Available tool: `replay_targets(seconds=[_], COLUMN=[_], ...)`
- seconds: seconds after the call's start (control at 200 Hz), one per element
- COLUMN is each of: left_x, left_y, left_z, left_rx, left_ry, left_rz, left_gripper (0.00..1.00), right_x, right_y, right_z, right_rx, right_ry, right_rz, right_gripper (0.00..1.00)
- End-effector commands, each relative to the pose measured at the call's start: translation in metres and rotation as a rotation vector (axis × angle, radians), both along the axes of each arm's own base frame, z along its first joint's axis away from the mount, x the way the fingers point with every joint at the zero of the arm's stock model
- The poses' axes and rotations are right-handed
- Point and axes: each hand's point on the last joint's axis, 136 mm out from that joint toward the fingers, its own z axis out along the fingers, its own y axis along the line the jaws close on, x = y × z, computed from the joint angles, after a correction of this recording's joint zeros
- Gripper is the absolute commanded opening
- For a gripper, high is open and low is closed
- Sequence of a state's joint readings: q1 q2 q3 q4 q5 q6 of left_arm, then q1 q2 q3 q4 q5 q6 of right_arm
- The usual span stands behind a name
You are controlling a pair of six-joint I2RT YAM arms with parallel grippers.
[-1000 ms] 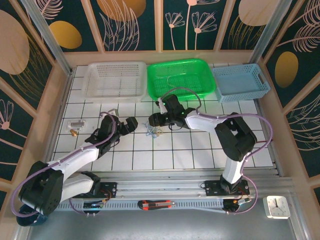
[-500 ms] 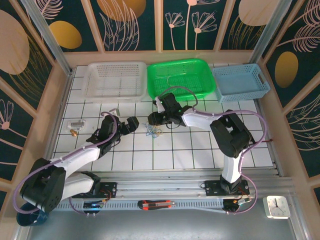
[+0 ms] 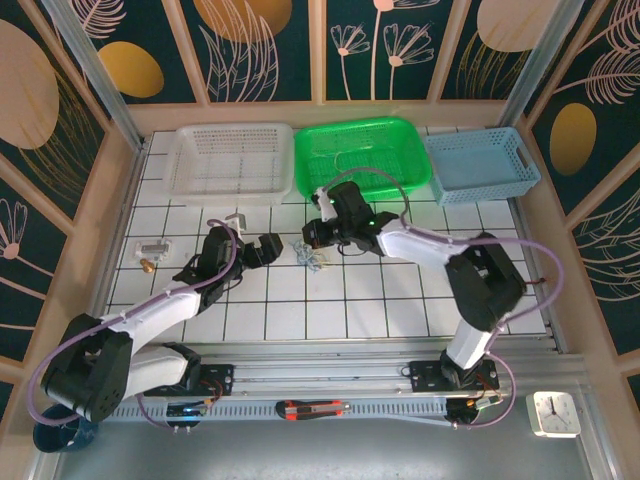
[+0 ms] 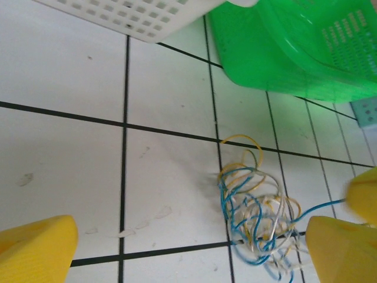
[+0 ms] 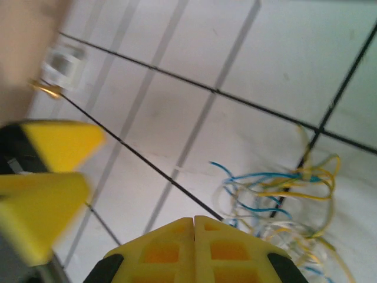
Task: Untangle the cables
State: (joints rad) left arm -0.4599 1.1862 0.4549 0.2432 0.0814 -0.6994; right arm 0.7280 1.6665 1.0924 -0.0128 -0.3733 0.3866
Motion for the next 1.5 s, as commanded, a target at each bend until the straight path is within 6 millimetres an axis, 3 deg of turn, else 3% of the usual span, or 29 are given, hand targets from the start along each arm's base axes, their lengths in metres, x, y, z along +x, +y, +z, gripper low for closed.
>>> replay_targets(seconds=[0.0, 0.065, 0.29, 0.465, 0.565, 0.771, 1.246, 1.496], left_x=[0.005, 0.005, 0.006, 0.006, 0.008, 0.012, 0.018, 0.027], left_y=[-0.015, -0.019, -0.030, -0.036, -0.041, -0.053, -0.081, -0.069], left_z=[0.026, 0.027, 0.034, 0.040, 0.044, 0.041, 0.011, 0.006], left_rx=[-0.038, -0.038, -0.067, -0.108, -0.127, -0.141, 0.016, 0.041], left_ry=[-0.074, -0.073, -0.071, -0.077, -0.087, -0.087, -0.076, -0.060], left_rz=[-0.085, -0.107, -0.156, -0.168, -0.189, -0.244, -0.312, -0.213], left_gripper=[0.99, 0.99, 0.99, 0.96, 0.87, 0.74, 0.83, 0.72], right_x=[-0.003, -0.006, -0.010, -0.011, -0.010, 0.003, 0.005, 0.003], right_y=[0.002, -0.002, -0.017, -0.021, -0.023, -0.035, -0.045, -0.048], right_z=[0.056, 0.069, 0.086, 0.068, 0.068, 0.044, 0.027, 0.017], right_rx=[0.149, 0.183, 0.231, 0.206, 0.212, 0.182, 0.172, 0.152], right_ry=[-0.094, -0.120, -0.178, -0.161, -0.179, -0.134, -0.103, -0.089], right_rz=[-0.012, -0.024, -0.068, -0.062, -0.069, -0.104, -0.118, -0.125], right_gripper=[0.00, 0.00, 0.00, 0.00, 0.00, 0.00, 0.00, 0.00])
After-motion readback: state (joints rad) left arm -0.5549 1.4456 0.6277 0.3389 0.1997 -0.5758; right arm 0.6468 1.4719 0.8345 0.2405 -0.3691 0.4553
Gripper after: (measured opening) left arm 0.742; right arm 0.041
